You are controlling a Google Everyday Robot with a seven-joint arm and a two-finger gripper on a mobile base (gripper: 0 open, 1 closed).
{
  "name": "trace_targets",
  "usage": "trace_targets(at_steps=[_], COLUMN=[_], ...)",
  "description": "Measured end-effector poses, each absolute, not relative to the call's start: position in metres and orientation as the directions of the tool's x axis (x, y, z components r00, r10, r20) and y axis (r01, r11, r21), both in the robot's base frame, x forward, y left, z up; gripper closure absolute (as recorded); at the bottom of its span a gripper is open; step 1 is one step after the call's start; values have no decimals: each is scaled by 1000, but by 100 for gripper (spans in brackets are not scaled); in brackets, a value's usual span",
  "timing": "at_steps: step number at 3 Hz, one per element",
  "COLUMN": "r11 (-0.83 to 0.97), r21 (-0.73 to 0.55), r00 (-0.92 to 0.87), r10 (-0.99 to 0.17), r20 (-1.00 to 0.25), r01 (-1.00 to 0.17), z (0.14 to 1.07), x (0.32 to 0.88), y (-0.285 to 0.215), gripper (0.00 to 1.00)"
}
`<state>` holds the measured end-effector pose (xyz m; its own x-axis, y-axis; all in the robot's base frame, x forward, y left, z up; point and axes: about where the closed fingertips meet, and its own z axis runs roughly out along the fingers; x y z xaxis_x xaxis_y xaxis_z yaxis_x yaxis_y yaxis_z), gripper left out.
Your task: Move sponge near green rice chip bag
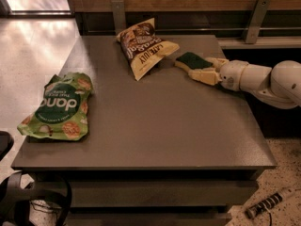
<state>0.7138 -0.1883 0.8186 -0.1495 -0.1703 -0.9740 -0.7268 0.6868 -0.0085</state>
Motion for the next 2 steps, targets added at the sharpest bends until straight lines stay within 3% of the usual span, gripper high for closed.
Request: trace_targets(at_steps=[1, 2], r11=[682, 680], r21=[-7, -6], r00=[-149, -149], r10=[-170, -170], r20=[-974, -974], r01=[-731, -734], z=[818, 818], x=[714, 715], y=[-184, -182], gripper=[70, 93])
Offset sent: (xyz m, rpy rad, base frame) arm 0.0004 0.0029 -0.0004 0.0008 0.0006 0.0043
